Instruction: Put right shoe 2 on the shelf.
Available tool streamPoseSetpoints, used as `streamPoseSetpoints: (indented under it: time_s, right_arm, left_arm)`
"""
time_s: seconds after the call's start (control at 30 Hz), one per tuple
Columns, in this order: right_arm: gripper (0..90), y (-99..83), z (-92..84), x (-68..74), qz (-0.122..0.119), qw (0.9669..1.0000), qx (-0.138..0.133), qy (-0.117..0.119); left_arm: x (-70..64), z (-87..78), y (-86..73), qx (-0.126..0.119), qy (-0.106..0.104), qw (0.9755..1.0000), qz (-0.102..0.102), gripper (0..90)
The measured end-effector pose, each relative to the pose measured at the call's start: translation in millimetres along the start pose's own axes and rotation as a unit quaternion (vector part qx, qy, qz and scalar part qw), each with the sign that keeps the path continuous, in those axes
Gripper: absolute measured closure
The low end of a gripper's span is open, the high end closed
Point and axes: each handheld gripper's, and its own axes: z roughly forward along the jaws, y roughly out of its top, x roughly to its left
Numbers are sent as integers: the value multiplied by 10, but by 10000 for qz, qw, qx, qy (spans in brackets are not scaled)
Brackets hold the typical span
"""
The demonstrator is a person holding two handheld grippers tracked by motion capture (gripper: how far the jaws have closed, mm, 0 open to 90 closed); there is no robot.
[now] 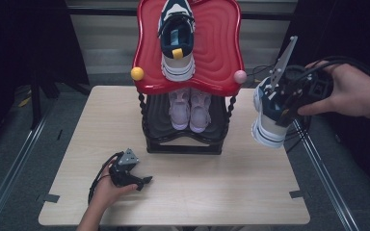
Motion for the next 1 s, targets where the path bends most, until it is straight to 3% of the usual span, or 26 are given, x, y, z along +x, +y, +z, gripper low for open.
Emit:
streamPoseSetpoints:
  time_s: [0.4, 0.63, 0.8, 1.0]
  right_arm:
    - [741, 156, -627, -74, 72, 9984, -138, -544]
    - [743, 291, -981, -95, 32, 9947, -210, -1004]
    - [745, 489, -1153, -82, -21, 9921, -267, -1222]
    - [746, 809, -1225, -96, -298, 9890, -269, -1425]
  left_arm:
    - [0, 3, 0, -5, -1, 10000, -11, 70]
    - [1, 2, 1, -1, 32, 10000, -9, 66]
    - [1, 2, 1, -1, 34, 10000, -12, 65]
    - [2, 4, 0, -4, 31, 10000, -7, 62]
